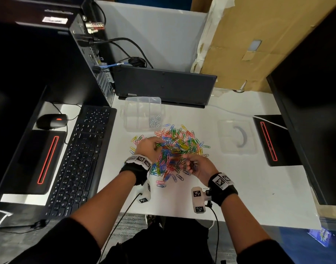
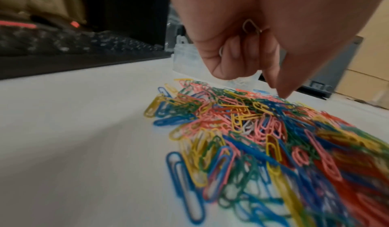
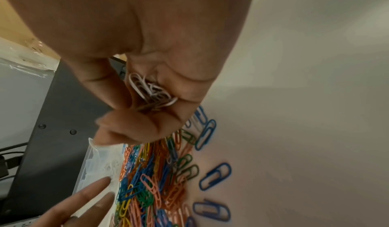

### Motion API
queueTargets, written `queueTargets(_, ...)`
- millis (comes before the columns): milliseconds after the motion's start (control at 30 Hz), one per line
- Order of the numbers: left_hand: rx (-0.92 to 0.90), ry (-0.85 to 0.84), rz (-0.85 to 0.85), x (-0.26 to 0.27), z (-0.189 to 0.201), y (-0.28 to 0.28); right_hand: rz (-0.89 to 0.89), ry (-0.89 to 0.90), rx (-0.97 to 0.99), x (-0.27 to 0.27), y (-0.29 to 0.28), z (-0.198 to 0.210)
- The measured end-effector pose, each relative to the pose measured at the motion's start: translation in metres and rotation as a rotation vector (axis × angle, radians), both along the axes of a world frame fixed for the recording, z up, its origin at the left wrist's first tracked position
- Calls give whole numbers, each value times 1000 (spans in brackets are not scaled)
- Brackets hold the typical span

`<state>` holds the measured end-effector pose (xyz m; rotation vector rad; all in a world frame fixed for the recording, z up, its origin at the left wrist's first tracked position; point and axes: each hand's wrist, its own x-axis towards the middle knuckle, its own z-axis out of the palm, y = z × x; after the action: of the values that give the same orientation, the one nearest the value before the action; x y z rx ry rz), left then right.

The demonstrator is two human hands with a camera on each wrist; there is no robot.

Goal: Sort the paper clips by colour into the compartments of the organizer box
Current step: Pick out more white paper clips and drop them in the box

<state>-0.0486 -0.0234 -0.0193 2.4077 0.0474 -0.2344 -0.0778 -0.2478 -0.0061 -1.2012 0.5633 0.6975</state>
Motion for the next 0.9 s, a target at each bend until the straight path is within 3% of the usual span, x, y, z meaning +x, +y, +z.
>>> queueTargets(100, 73, 43, -94, -4, 5, -12, -31, 39, 47, 3, 4, -1)
queueTargets(233, 134, 140, -143, -10, 6, -39, -118, 147, -59, 3, 4, -14)
queueTargets(333, 114, 182, -92, -13, 1, -51, -311, 277, -47, 4, 1, -15)
queueTargets(433, 90, 219, -56, -12, 0, -58, -496, 297, 105, 8, 0, -8)
queueTargets(600, 50, 203, -70, -11, -1, -55, -487, 280, 213, 12, -4, -9)
queueTargets(767, 18, 143, 23, -9, 6, -36, -399, 245, 249, 13, -6, -3)
queueTargets(900, 43, 76, 47, -6, 17, -26, -322, 184, -45, 16, -13, -3)
